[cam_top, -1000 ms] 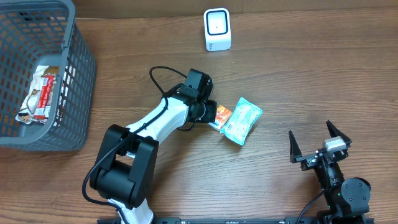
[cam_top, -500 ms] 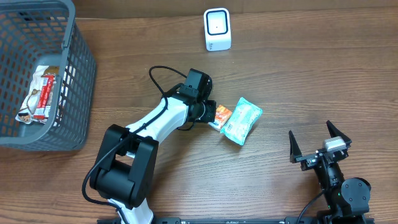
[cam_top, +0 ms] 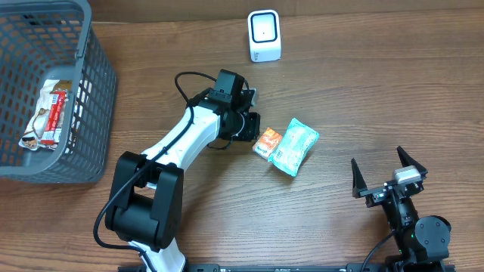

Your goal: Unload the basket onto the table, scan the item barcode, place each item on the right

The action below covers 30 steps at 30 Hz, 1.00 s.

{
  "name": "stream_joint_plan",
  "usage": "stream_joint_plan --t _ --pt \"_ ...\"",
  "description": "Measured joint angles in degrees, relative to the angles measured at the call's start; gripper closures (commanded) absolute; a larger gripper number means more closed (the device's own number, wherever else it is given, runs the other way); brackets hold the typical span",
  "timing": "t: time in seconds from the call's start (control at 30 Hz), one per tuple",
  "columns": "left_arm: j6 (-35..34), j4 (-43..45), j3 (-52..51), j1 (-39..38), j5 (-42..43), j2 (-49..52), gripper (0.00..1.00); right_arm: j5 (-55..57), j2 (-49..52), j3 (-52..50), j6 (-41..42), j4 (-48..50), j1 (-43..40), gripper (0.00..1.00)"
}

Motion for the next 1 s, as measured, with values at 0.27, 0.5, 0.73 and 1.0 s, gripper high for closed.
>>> stream_joint_plan --t 0.27,0.5,0.73,1.0 --pt "2.4 1.4 0.0 0.0 4.7 2.9 0.96 0.0 0.0 0.0 0.0 0.0 0.0 0.00" --pt "2.6 2.3 0.4 0.0 4.5 6.7 0.96 0.0 0.0 0.0 0.0 0.0 0.0 0.00" --pt "2.6 1.4 0.5 1.1 1.4 6.8 0.96 0.0 0.0 0.0 0.0 0.0 0.0 0.00" --pt "2.6 1.1 0.5 2.6 -2.3 7.2 0.96 0.0 0.0 0.0 0.0 0.0 0.0 0.00"
